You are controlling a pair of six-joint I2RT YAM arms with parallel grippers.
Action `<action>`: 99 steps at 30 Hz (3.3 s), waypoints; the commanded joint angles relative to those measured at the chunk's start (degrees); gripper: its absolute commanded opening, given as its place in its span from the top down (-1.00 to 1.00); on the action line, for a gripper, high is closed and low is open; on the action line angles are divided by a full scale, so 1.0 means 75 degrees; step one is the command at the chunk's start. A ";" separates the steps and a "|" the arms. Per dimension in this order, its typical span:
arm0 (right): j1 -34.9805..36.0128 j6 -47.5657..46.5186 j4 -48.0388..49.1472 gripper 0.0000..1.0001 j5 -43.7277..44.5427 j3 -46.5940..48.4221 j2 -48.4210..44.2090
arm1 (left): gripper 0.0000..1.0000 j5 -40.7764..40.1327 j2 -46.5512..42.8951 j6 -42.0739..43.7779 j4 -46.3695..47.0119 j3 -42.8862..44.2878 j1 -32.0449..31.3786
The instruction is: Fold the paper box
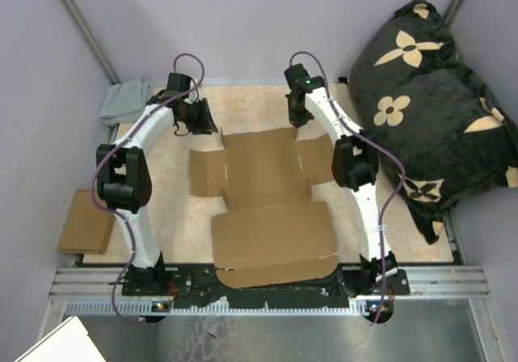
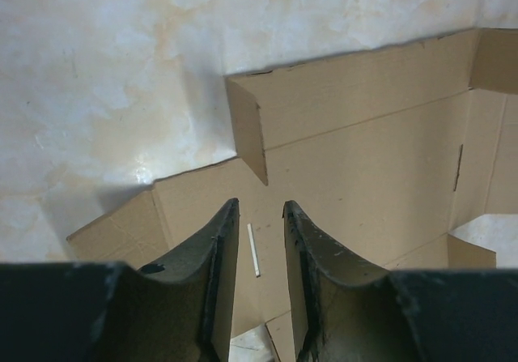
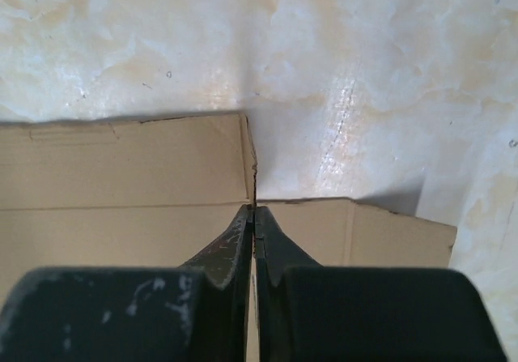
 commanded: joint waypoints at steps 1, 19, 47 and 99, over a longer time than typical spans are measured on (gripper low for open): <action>-0.0036 -0.0206 0.0112 1.00 -0.0207 0.0186 -0.0105 | 0.28 0.0604 -0.0249 0.0527 0.0013 0.0533 -0.0132; 0.0234 -0.1368 0.6625 1.00 -0.1761 -0.7636 -0.6183 | 0.04 0.3077 -0.0334 0.1496 0.1960 0.1256 -0.1029; 0.0234 -0.2112 0.7351 1.00 -0.3057 -0.9173 -0.8008 | -0.06 0.3066 -0.1343 0.3203 0.2174 -0.0795 -0.1029; -0.2722 -0.0598 0.7272 0.25 -0.6397 -0.8040 -0.5086 | 1.00 -0.3042 -0.4559 0.5751 0.2098 -0.2825 -0.4585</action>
